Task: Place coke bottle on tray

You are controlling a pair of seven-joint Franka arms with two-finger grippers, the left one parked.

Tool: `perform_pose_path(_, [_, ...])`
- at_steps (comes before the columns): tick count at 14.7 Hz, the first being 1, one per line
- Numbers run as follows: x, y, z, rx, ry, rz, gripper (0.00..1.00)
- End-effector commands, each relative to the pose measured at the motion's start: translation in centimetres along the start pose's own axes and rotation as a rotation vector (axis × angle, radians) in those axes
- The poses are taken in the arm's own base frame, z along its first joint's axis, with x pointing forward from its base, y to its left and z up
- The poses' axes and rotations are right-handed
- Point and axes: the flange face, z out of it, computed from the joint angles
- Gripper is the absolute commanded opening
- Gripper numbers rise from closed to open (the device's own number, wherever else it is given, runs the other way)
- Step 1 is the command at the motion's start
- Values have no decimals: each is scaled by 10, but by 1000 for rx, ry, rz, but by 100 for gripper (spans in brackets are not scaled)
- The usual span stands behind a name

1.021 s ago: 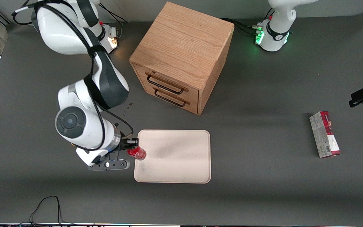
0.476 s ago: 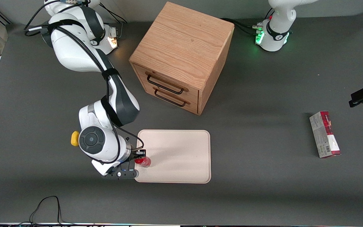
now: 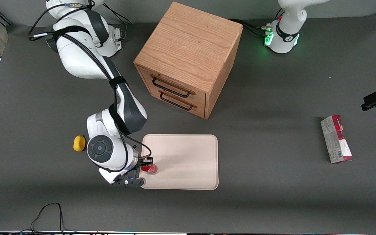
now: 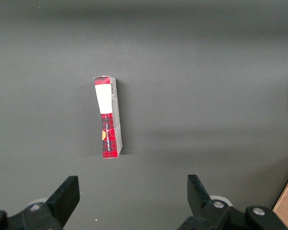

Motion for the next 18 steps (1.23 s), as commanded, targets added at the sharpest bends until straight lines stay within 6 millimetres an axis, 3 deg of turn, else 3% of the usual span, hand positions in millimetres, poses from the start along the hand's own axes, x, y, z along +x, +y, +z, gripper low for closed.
perform_pose_path(1, [2, -1, -6, -1, 21, -6, 100])
perform_pose_path(6, [-7, 1, -44, -4, -4, -1, 100])
perform_pose_path(12, [-46, 13, -150, -28, -71, 21, 100])
perform_pose_path(18, [-101, 46, -244, -107, -170, 26, 100])
